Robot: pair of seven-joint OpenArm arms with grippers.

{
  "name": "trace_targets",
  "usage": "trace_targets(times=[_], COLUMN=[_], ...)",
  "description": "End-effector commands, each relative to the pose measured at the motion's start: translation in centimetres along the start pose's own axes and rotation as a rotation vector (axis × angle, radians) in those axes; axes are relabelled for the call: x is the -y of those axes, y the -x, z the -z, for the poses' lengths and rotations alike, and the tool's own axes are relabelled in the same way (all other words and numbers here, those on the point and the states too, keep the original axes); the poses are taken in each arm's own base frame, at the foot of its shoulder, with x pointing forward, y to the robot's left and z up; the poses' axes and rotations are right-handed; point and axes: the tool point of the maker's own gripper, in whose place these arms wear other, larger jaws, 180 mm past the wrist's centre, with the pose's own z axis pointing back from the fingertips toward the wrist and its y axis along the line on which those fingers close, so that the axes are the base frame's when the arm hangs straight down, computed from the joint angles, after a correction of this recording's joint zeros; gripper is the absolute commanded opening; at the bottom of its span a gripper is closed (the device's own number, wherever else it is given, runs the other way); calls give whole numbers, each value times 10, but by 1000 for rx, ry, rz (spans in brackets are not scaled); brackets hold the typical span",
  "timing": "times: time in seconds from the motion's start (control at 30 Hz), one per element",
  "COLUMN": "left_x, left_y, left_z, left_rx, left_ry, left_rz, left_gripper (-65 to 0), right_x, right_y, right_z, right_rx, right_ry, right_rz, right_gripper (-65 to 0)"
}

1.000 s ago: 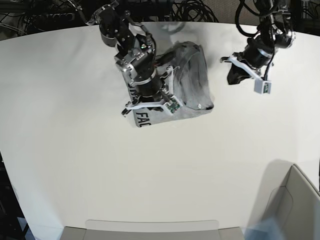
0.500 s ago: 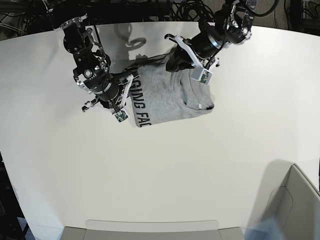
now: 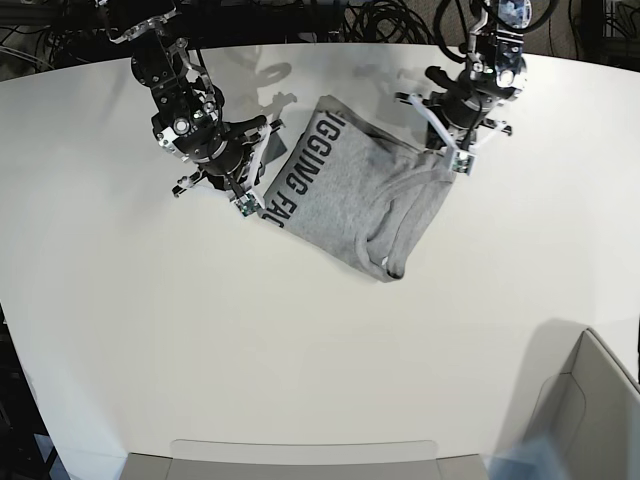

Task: Fold the T-shirt properly
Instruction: 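Grasp the folded bundle with both grippers and flip it over, then release with the right gripper and push the bundle with the left gripper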

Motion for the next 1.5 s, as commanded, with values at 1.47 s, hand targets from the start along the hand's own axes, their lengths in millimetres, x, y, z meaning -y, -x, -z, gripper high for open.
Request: trace_targets(times=[1.47], left_x=[4], left_y=[-147], left_z=[6], left_rx=[363], left_ry=[15], left_rz=[-104], left_gripper=[-650], right_x=[-50], right_y=[-99], right_z=[1], right_rx=[285], right_ry=[-131], right_rz=[-124], right_gripper=[-650])
